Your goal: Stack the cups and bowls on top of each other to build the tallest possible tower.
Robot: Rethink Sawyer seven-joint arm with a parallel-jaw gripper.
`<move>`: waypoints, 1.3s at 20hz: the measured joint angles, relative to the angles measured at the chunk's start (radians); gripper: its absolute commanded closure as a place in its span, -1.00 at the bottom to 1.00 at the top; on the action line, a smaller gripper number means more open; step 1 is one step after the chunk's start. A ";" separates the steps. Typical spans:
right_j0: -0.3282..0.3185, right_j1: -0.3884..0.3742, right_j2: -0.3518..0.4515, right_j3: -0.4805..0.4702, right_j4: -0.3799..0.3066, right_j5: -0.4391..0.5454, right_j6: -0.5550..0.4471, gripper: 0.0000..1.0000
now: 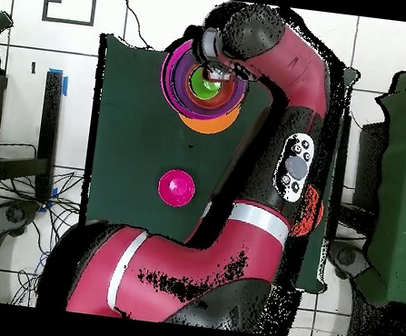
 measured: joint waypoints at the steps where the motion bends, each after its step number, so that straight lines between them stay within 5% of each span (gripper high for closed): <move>1: 0.000 0.000 0.000 0.000 0.000 0.000 0.000 1.00; 13: -0.015 0.001 0.011 0.000 0.000 0.000 0.000 1.00; 14: -0.017 0.001 0.011 0.000 0.000 0.000 0.000 -1.00; 26: -0.018 0.002 0.011 0.000 0.000 0.000 0.000 -1.00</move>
